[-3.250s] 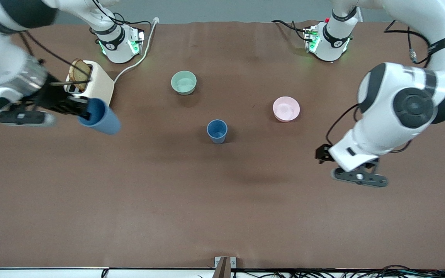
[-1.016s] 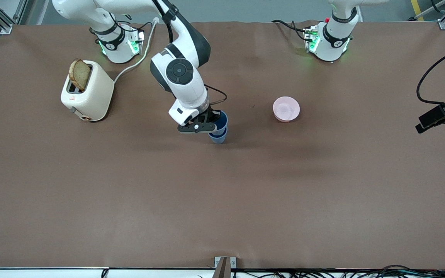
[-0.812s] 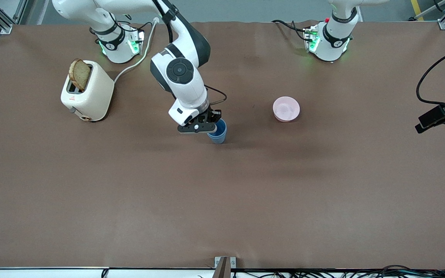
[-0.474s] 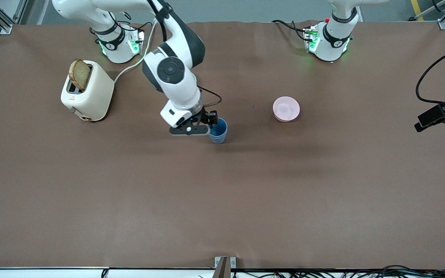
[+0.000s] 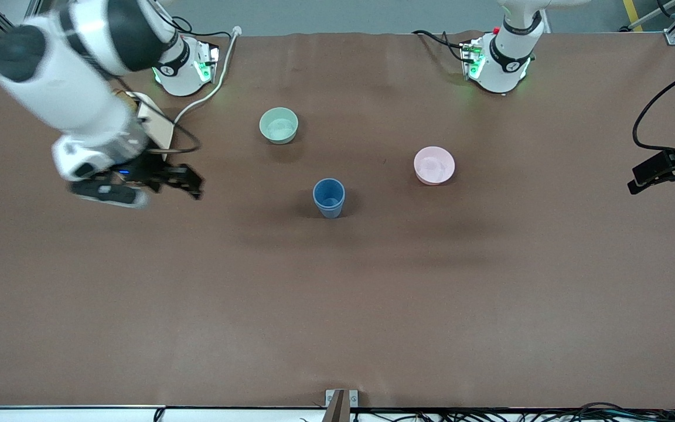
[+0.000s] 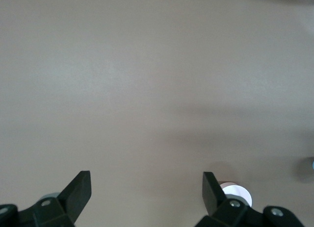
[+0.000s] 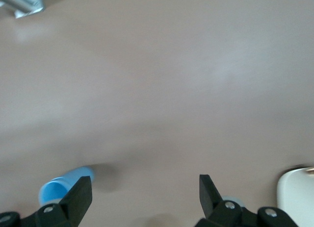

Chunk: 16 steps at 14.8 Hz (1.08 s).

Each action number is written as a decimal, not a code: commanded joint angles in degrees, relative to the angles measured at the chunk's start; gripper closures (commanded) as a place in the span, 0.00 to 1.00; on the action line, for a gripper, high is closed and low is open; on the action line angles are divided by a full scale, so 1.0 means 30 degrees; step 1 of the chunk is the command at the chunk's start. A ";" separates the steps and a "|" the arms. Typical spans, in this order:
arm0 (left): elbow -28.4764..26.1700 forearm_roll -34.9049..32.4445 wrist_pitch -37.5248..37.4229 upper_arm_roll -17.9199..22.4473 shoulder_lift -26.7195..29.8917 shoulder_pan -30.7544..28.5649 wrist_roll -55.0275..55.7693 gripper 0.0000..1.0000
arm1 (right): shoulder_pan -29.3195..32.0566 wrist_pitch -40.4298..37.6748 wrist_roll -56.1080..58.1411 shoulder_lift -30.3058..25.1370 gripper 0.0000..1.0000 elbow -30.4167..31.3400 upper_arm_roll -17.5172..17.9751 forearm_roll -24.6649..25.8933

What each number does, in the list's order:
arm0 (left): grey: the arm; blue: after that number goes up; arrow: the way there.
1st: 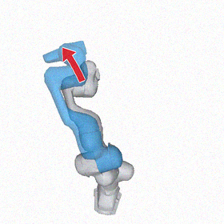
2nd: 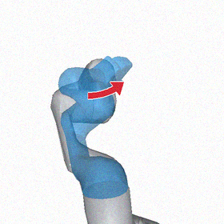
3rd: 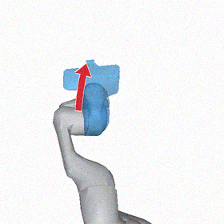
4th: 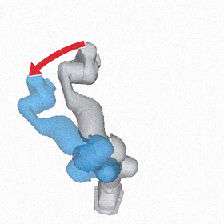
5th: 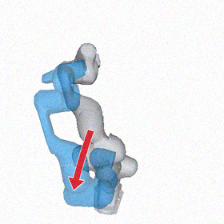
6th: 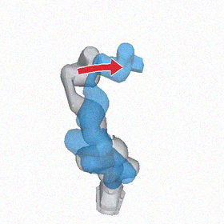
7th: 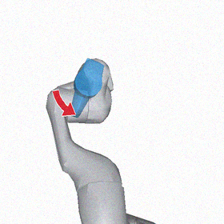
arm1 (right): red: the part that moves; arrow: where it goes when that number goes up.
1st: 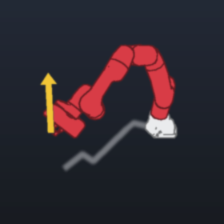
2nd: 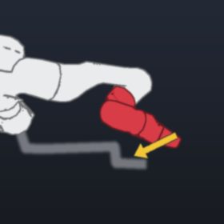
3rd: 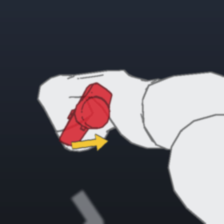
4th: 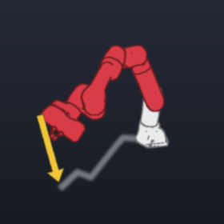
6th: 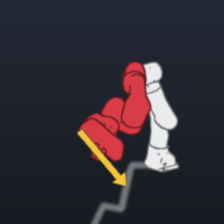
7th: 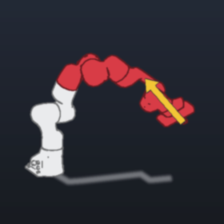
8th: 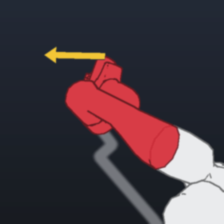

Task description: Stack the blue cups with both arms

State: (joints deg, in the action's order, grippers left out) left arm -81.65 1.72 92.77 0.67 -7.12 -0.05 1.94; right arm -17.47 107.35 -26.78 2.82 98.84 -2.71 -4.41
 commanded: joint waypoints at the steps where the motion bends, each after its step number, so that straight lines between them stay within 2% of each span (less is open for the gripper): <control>1: -0.0177 -0.0015 -0.0104 0.0159 0.0383 0.0191 0.0203 0.00 | 0.2826 -0.1148 0.2647 -0.1374 0.03 0.0774 0.0492 0.0327; 4: -0.0177 -0.0046 -0.0044 0.0159 0.0324 0.0193 0.0203 0.00 | 0.4646 -0.2089 0.4351 -0.2051 0.01 0.0541 0.0463 0.0735; 7: -0.0089 -0.0714 -0.0044 0.0130 0.0324 0.0221 0.0145 0.00 | 0.6347 -0.4632 0.6461 -0.1935 0.00 -0.1709 0.0493 0.0796; 10: -0.0089 -0.1044 -0.0103 -0.0366 0.0499 0.0135 -0.0118 0.00 | 0.7082 -0.6420 0.8161 -0.1818 0.00 -0.3966 0.0493 0.0825; 13: -0.0089 -0.0808 -0.0161 -0.0397 0.0529 0.0104 -0.0119 0.00 | 0.7406 -0.9378 0.9774 -0.0621 0.00 -0.6543 0.0463 0.0971; 16: -0.0147 -0.0749 -0.0278 -0.0398 0.0529 0.0133 -0.0119 0.00 | 0.7347 -0.9505 0.9777 -0.0762 0.00 -0.5970 0.0463 0.0942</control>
State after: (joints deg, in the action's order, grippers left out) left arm -81.48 -0.41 92.74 -0.38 -6.66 0.24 2.07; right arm 3.52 79.79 1.67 -0.88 81.42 -2.47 -2.48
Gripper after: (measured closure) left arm 0.000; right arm 0.000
